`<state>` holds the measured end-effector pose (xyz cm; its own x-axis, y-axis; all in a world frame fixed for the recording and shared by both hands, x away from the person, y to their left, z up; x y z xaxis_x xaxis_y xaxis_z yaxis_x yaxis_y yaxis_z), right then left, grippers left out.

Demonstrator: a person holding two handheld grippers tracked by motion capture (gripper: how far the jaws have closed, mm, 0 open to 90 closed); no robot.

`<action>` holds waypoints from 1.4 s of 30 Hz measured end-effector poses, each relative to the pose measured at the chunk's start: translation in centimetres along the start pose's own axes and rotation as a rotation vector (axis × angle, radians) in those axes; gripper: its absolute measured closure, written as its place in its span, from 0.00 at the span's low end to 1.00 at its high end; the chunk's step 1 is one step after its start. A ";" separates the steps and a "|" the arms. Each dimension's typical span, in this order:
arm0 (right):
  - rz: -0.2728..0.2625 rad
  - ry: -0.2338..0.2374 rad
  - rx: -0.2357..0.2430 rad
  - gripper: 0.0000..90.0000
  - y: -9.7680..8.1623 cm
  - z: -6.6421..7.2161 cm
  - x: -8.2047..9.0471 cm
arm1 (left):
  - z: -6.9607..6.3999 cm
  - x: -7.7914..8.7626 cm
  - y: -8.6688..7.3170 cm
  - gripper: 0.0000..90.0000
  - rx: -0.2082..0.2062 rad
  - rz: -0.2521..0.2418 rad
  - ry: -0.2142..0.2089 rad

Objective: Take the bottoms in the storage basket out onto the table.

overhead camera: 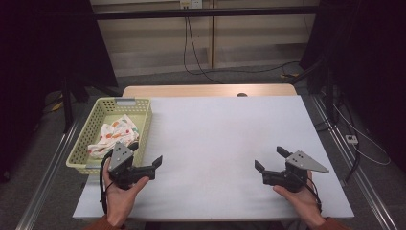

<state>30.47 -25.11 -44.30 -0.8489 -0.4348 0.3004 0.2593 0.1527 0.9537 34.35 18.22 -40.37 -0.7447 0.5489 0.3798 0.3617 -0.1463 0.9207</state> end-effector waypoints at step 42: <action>-0.002 -0.011 -0.010 0.06 0.0 0.0 0.1 | 6.1 0.2 3.9 0.08 0.009 0.103 0.098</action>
<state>30.41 -25.18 -44.28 -0.8546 -0.4249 0.2984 0.2622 0.1430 0.9544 39.03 22.81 -37.28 -0.7543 0.4479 0.4800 0.4443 -0.1901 0.8755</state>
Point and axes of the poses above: each handheld gripper's, and its own axes: x roughly backward along the jaws, y roughly out of its top, z roughly to its left, the point moved 3 cm from there along -x, roughly forward along the jaws, and after that the axes turned 5 degrees about x, right-handed, at the moved point
